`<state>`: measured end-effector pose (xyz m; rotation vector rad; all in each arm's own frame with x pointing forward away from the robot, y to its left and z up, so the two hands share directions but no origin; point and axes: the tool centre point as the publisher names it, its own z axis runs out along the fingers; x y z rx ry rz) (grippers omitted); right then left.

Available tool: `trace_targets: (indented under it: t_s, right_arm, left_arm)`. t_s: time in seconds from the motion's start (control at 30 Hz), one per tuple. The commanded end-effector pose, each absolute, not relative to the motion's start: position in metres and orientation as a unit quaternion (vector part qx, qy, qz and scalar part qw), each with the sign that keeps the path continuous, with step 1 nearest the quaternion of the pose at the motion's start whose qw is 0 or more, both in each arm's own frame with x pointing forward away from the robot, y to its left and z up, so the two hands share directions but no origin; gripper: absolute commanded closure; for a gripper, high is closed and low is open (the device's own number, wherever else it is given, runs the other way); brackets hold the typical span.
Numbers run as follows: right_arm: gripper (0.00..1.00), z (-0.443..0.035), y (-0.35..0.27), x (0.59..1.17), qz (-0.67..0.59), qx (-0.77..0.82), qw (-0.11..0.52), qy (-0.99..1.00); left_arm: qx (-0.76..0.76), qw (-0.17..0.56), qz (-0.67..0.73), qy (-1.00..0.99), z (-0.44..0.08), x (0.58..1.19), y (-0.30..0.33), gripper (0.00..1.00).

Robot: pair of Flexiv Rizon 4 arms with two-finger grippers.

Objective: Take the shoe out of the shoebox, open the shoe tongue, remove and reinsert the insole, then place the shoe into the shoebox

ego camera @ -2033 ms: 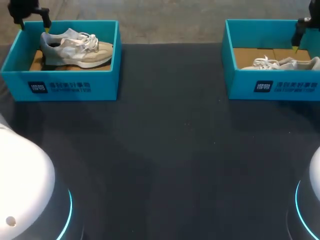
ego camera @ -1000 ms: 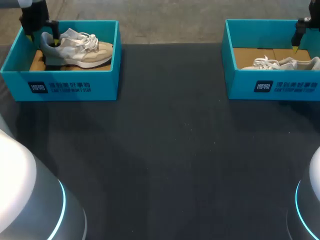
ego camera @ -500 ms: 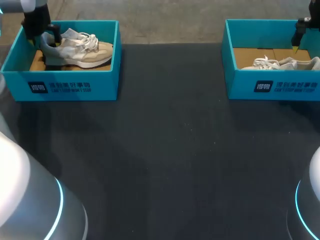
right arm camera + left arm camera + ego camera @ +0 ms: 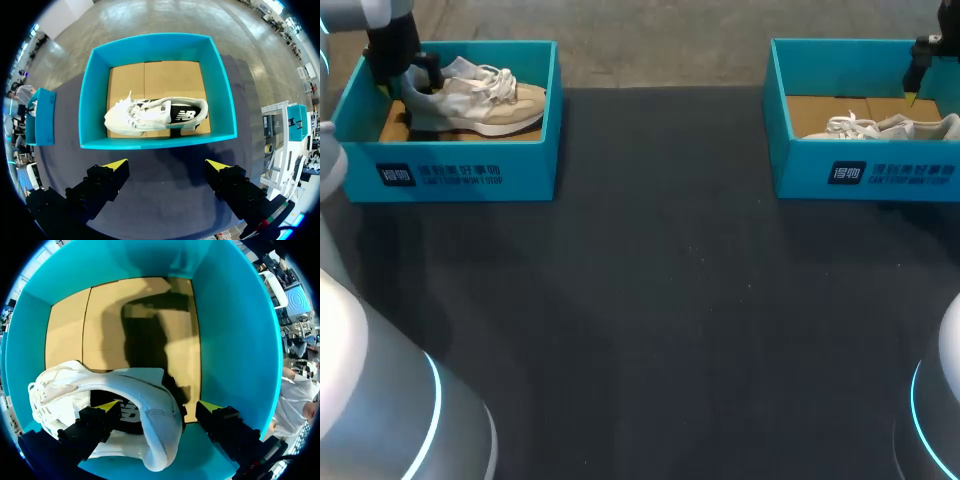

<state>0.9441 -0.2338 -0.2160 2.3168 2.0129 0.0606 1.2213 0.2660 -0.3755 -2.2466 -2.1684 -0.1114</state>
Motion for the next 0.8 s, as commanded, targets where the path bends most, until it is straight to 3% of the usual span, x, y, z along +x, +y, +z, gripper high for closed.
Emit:
trace_targets:
  t_s: [0.03, 0.17, 0.3, 0.4, 0.67, 0.8]
  right_arm:
    - [0.0, -0.216, -0.234, 0.944, 0.019, 0.754, 0.036, 0.655]
    - [0.0, -0.216, -0.234, 0.944, 0.019, 0.754, 0.036, 0.655]
    - [0.0, -0.216, -0.234, 0.944, 0.019, 0.754, 0.036, 0.655]
    - [0.0, -0.216, -0.234, 0.944, 0.019, 0.754, 0.036, 0.655]
    - [0.0, -0.216, -0.234, 0.944, 0.019, 0.754, 0.036, 0.655]
    - [0.0, -0.216, -0.234, 0.944, 0.019, 0.754, 0.036, 0.655]
  left_arm:
    - [-0.72, 0.011, -0.028, -0.694, -0.38, 1.231, 0.269, 0.0]
    - [-0.719, 0.01, -0.025, -0.695, -0.382, 1.232, 0.268, 0.0]
    - [-0.716, 0.008, -0.022, -0.697, -0.384, 1.232, 0.269, 0.06]
    - [-0.713, 0.006, -0.019, -0.7, -0.386, 1.233, 0.27, 0.2]
    - [-0.709, 0.005, -0.014, -0.705, -0.392, 1.234, 0.272, 0.13]
    - [-0.708, 0.005, -0.012, -0.706, -0.394, 1.234, 0.272, 0.18]
